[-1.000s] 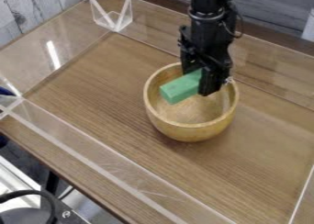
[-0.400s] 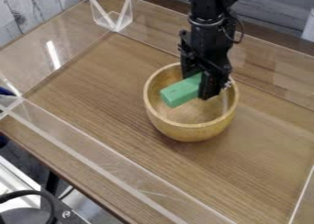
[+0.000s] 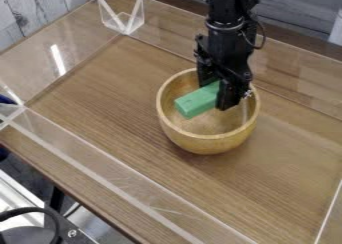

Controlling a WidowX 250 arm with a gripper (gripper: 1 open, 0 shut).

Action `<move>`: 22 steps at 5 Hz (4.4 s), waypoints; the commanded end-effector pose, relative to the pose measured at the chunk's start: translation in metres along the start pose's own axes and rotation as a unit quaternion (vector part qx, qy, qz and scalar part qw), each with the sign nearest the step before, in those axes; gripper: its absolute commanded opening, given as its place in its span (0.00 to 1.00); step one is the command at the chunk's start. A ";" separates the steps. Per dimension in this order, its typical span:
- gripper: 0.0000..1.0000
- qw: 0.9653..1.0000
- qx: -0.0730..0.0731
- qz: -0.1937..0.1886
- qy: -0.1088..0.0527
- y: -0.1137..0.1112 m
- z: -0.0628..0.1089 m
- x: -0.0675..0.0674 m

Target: Remove the green block from inside the brown bowl and put it on the table

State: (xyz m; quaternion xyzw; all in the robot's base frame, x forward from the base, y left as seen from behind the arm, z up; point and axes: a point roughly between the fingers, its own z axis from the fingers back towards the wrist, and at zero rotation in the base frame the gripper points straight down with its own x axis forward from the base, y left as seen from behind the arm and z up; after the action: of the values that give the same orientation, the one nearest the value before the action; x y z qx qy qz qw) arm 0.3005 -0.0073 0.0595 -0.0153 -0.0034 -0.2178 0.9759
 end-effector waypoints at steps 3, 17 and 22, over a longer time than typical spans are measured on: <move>0.00 0.999 0.015 0.001 -0.029 0.004 0.023 0.011; 0.00 0.999 0.022 0.007 -0.039 0.006 0.021 0.020; 0.00 0.998 0.032 0.011 -0.056 0.008 0.041 0.025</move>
State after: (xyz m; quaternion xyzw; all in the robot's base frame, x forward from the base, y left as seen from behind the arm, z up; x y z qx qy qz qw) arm 0.3149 -0.0079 0.0746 -0.0076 -0.0203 -0.2016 0.9792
